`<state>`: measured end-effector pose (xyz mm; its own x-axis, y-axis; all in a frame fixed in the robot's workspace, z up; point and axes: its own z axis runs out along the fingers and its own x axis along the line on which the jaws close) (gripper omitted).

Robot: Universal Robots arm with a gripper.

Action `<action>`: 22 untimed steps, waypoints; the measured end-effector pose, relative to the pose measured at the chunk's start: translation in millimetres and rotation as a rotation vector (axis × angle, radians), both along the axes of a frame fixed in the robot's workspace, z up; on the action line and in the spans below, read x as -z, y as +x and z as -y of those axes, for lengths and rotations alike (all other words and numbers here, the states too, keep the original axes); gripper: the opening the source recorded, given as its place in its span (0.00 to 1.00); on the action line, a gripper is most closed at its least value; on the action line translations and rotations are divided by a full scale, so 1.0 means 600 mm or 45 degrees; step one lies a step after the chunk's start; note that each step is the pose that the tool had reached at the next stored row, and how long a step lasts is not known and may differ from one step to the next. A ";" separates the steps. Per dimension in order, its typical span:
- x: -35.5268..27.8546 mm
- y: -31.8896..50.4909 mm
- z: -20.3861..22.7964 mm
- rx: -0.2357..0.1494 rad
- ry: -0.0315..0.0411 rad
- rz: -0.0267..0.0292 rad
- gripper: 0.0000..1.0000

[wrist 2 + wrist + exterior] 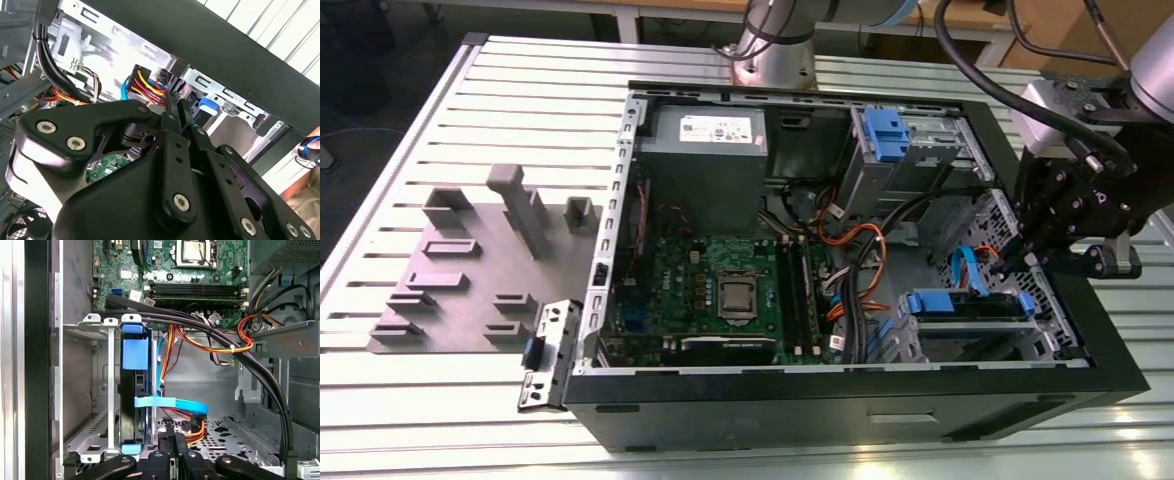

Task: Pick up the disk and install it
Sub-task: 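Insert the second disk wire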

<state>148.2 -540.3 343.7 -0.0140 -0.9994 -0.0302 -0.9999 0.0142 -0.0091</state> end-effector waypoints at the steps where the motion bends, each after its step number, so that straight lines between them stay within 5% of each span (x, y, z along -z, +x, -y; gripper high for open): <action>1: 0.000 0.000 0.0009 0.000 -0.0002 0.0000 0.16; 9: 0.000 -0.002 0.0148 0.000 -0.0032 0.0000 0.16; 12: 0.000 -0.004 0.0269 0.000 -0.0037 0.0001 0.16; 22: 0.003 -0.007 0.0373 0.000 -0.0037 0.0000 0.16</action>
<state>144.3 -562.7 341.8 -0.0139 -0.9995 -0.0273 -0.9999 0.0142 -0.0091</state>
